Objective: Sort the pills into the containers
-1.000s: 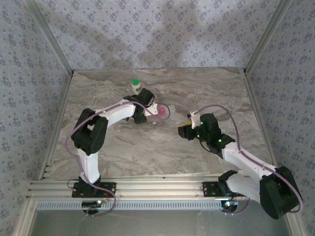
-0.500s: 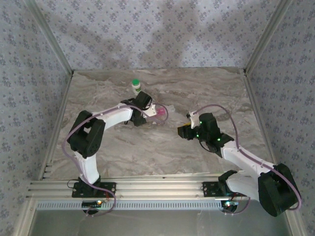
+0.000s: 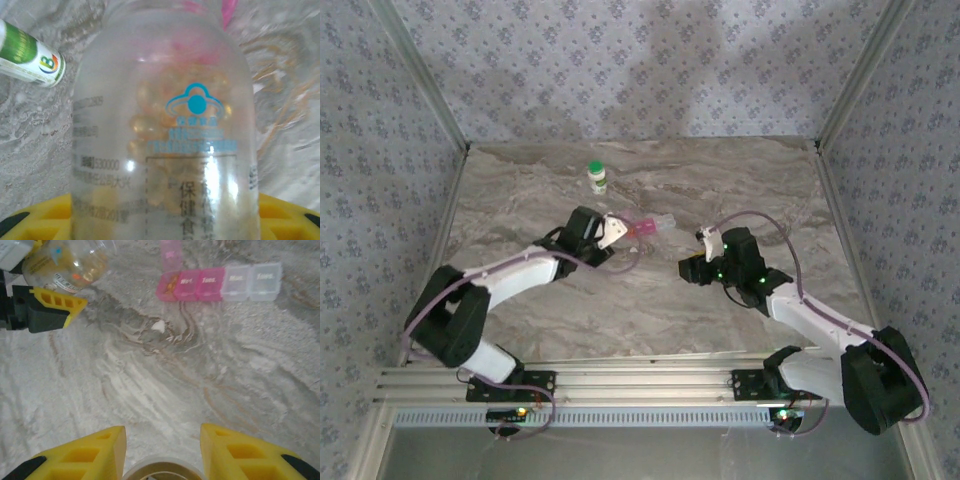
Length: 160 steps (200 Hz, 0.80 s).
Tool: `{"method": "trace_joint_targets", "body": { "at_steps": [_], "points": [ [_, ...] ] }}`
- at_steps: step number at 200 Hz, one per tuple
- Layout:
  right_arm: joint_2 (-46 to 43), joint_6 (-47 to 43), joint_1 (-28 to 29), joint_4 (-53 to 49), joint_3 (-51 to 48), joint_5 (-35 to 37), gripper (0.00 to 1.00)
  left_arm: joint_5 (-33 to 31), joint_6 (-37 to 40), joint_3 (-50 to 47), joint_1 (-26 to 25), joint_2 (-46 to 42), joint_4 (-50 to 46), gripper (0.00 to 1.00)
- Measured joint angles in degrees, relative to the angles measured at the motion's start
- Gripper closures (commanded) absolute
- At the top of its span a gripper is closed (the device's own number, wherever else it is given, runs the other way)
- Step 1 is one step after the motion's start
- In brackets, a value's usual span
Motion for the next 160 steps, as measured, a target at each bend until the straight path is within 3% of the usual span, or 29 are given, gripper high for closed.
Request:
{"method": "trace_joint_targets", "body": {
  "at_steps": [42, 65, 96, 160],
  "points": [
    [-6.23, 3.28, 1.44, -9.31, 10.47, -5.16, 1.0, 2.75, -6.8, -15.1, -10.32, -23.3, 19.82, 1.0],
    [-11.69, 4.94, 2.97, -9.38, 14.51, -5.77, 1.0, 3.43, -9.35, -18.67, -12.15, -31.34, 32.39, 1.0],
    [-11.3, 5.4, 3.67, -9.27, 21.73, -7.72, 1.0, 6.14, -11.21, -18.97, -12.15, -30.51, 40.81, 1.0],
    [-6.01, 6.01, 8.09, -4.79, 26.73, -10.34, 1.0, 11.13, -18.43, -20.26, -12.2, -21.35, 46.9, 1.0]
  ]
}}
